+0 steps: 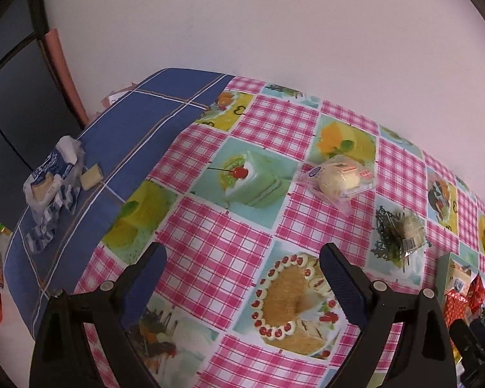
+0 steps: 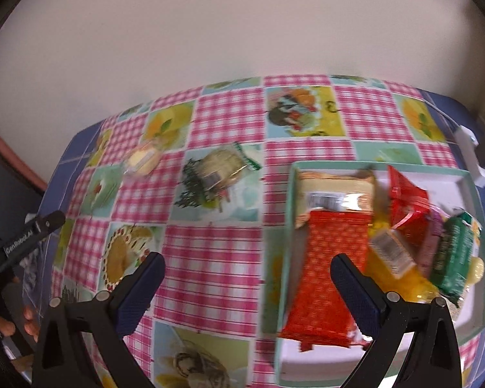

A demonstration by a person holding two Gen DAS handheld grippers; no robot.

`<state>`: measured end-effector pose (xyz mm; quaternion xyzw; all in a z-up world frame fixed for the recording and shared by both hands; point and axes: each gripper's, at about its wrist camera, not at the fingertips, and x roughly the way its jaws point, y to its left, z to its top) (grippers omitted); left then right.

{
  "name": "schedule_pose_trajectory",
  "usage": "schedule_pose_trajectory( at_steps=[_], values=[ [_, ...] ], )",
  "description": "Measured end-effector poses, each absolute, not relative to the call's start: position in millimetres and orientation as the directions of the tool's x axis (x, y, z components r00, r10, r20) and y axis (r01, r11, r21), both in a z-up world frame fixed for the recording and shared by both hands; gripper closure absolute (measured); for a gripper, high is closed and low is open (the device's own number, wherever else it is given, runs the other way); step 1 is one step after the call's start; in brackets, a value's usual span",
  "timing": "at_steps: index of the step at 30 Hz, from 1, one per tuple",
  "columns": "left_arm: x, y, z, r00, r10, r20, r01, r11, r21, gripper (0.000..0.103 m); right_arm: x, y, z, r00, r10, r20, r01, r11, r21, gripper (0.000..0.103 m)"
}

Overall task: Organize snacks
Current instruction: 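Open both tools and withdraw them from the tray toward the remaining snacks, then grasp the clear-wrapped round bun with the left tool while the right tool grasps the round cracker pack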

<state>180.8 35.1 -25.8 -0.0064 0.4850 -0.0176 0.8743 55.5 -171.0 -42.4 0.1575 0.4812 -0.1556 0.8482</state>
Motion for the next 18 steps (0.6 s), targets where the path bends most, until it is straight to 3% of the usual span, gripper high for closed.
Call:
schedule_pose_trajectory(
  at_steps=[10,18],
  values=[
    [214,20,-45,0.444,-0.158,-0.882,0.140,0.984,-0.106,0.007,97,-169,-43,0.462,-0.096,-0.882,0.369,0.925,0.093,0.000],
    [246,0,-52,0.388,-0.201,-0.900,0.298,0.951,-0.084,0.008,144,-183,-33,0.431,-0.102,-0.897,0.343,0.937,0.059,0.000]
  ],
)
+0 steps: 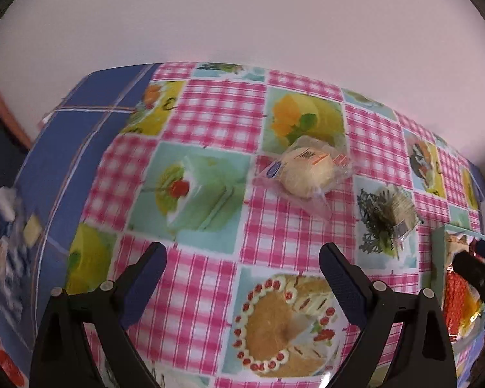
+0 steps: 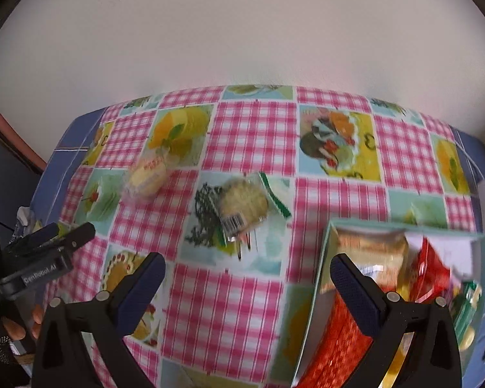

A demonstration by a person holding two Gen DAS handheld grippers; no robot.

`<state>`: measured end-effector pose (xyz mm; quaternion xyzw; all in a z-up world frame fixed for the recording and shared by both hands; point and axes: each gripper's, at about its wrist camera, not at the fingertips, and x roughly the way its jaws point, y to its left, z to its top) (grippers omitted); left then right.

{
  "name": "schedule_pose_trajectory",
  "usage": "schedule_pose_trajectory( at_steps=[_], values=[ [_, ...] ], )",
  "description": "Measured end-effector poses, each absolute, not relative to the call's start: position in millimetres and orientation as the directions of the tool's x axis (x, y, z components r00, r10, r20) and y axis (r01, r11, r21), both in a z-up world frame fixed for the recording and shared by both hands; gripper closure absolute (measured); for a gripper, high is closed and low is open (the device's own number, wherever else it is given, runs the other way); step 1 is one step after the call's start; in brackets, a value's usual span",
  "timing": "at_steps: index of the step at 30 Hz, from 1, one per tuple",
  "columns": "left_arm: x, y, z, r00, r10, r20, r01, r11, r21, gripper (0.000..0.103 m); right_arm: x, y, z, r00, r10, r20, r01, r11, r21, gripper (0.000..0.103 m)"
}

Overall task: Organize snacks
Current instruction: 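Grasp the clear-wrapped round bun with the left tool while the right tool grasps the round cracker pack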

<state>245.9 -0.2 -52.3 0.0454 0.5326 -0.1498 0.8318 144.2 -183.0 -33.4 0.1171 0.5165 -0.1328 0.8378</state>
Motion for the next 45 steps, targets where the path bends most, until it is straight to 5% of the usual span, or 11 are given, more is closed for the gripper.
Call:
schedule_pose_trajectory(
  at_steps=[11,29,33,39,45],
  values=[
    [295,-11,-46,0.283,-0.346,-0.894,0.351,0.905,-0.239,0.008,198,-195,-48,0.359,-0.098,-0.928,0.328,0.944,0.027,0.000],
    [340,-89,-93,0.211,-0.307,-0.928,0.469,0.865,-0.180,0.008,235,-200,-126,0.205,-0.114,-0.972,0.253,0.966,-0.060,0.000],
    [344,-98,-104,0.196,-0.298,-0.934,0.462,0.868,-0.180,0.030,240,-205,-135,0.196,-0.114,-0.974,0.253,0.966,-0.062,0.000],
    [347,-100,-108,0.205,-0.290,-0.935,0.446,0.878,-0.175,0.043,246,-206,-139,0.198,-0.129,-0.972,0.249,0.965,-0.077,0.000],
    [340,-92,-106,0.210,-0.282,-0.936,0.418,0.892,-0.175,0.045,247,-208,-139,0.209,-0.137,-0.968,0.263,0.962,-0.079,0.005]
  ],
)
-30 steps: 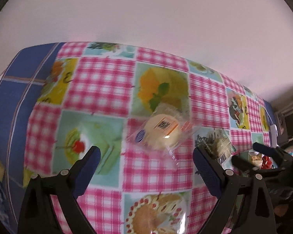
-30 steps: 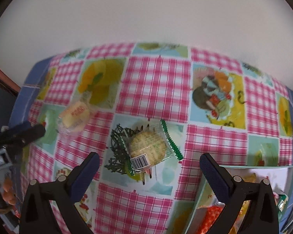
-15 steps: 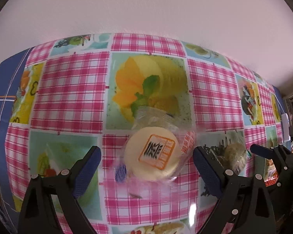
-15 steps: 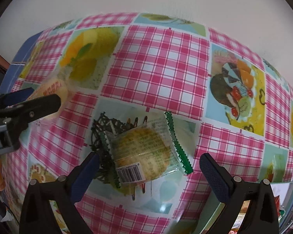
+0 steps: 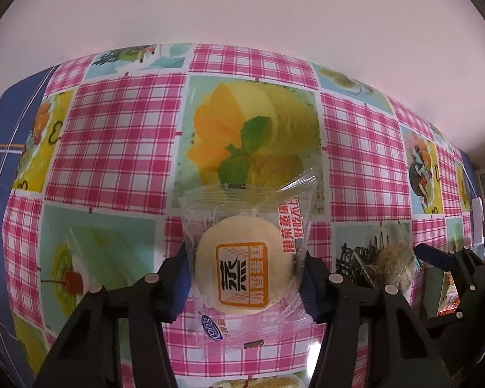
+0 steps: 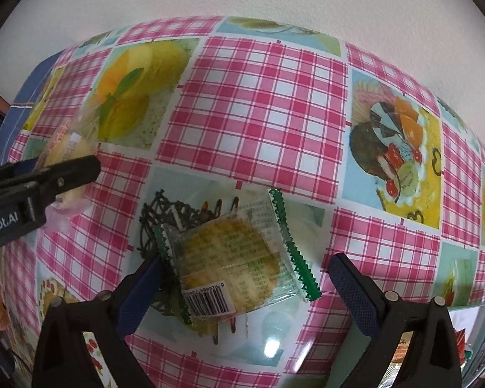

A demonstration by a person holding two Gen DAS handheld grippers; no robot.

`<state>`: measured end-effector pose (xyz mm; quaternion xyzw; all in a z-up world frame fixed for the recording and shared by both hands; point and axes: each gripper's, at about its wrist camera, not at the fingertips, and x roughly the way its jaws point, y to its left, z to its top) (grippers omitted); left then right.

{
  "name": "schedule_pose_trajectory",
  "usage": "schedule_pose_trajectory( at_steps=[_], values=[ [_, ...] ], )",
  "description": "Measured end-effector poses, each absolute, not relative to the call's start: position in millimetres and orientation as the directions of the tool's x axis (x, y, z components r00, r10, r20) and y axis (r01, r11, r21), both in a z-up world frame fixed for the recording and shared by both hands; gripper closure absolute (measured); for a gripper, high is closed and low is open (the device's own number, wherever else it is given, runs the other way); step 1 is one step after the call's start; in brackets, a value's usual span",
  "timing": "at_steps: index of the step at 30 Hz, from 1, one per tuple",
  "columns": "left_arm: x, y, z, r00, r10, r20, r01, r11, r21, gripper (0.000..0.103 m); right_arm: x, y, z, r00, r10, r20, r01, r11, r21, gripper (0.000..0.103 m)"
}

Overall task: Organize snacks
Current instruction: 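Grasp the clear-wrapped round bun with the left tool while the right tool grasps the round cracker pack, then carry the bun and cracker pack over the white tray with both tools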

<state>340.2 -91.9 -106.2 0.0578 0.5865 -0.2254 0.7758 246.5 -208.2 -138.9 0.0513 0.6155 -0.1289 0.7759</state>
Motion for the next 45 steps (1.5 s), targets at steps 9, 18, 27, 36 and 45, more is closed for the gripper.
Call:
schedule_pose_trajectory(
  at_steps=[9,18,27,36,45],
  values=[
    [319,-74,-111,0.211,-0.266,-0.941,0.367,0.914,-0.176,0.045,244,-199,-132,0.218,-0.143,-0.966,0.261,0.962,-0.083,0.018],
    [291,-49,-115,0.219,-0.256,-0.942,0.305,0.935,-0.183,0.045,241,-196,-131,0.208,-0.144,-0.967,0.281,0.956,-0.082,0.028],
    [270,-35,-116,0.228,-0.263,-0.937,0.277,0.941,-0.196,0.045,241,-196,-126,0.205,-0.150,-0.967,0.301,0.950,-0.083,0.042],
    [247,-19,-116,0.240,-0.263,-0.935,0.241,0.949,-0.205,0.045,223,-194,-124,0.204,-0.140,-0.969,0.319,0.945,-0.069,0.044],
    [210,5,-114,0.229,-0.298,-0.927,0.169,0.950,-0.264,0.046,175,-190,-112,0.254,-0.074,-0.964,0.368,0.930,0.026,0.044]
  ],
)
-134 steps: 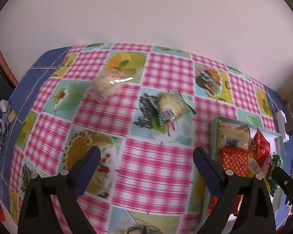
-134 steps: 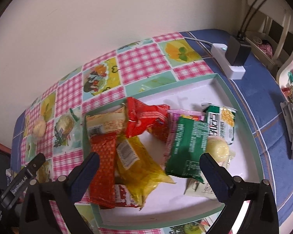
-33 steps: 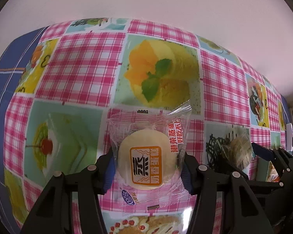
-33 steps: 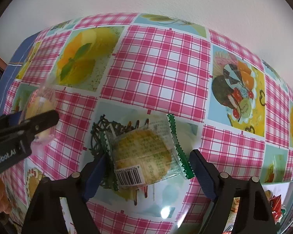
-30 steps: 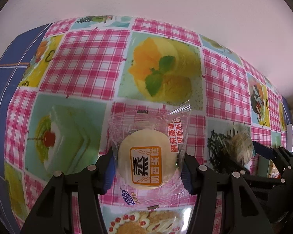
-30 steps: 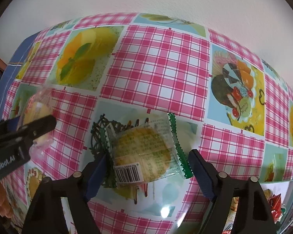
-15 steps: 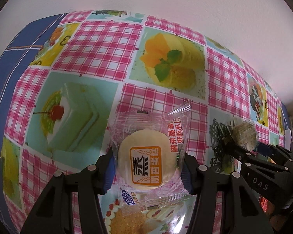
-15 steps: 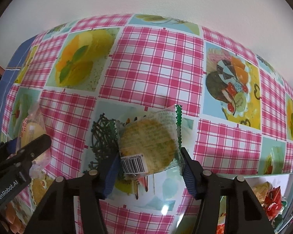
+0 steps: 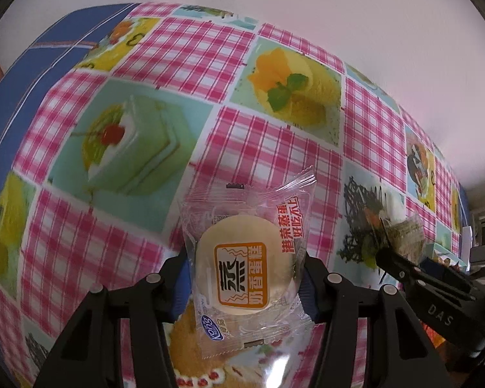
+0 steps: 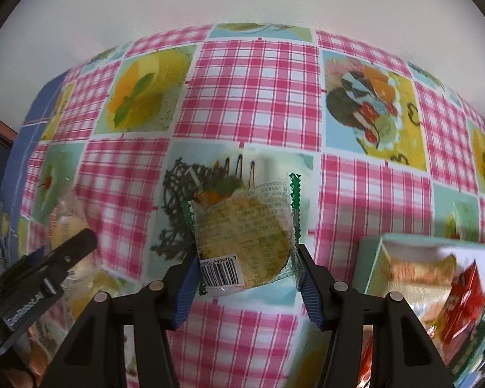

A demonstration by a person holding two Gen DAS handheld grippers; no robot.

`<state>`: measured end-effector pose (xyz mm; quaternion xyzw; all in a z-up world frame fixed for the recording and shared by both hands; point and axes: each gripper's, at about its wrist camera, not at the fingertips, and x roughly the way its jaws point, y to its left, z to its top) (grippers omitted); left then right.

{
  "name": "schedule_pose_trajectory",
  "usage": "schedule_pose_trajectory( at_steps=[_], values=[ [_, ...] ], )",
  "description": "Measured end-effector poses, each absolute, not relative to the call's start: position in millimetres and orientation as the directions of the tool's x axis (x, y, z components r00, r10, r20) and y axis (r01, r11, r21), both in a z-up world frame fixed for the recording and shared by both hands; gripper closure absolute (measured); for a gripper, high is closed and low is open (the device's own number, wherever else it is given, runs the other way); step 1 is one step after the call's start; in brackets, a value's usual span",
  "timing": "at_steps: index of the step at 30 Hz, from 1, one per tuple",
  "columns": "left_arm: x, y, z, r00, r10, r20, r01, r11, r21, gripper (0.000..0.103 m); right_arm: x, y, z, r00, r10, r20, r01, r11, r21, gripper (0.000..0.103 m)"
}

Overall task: Organize snacks
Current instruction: 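Carry the bun and cracker pack over the white tray with both tools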

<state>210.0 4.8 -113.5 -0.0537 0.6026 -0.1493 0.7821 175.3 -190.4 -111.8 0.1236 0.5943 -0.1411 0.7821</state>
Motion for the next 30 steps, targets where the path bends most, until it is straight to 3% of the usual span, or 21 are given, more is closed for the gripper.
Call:
schedule_pose_trajectory(
  at_steps=[13,30],
  values=[
    [143,21,-95,0.231,-0.321,-0.919,0.080,0.947,-0.310,0.047,91,-174,-71,0.374,0.004,-0.928,0.426,0.888,0.175,0.044],
    [90,1,-35,0.336,-0.302,-0.892,0.101,0.953,-0.285,0.047,18,-162,-39,0.462,-0.051,-0.886,0.471,0.860,0.196,0.044]
  ],
)
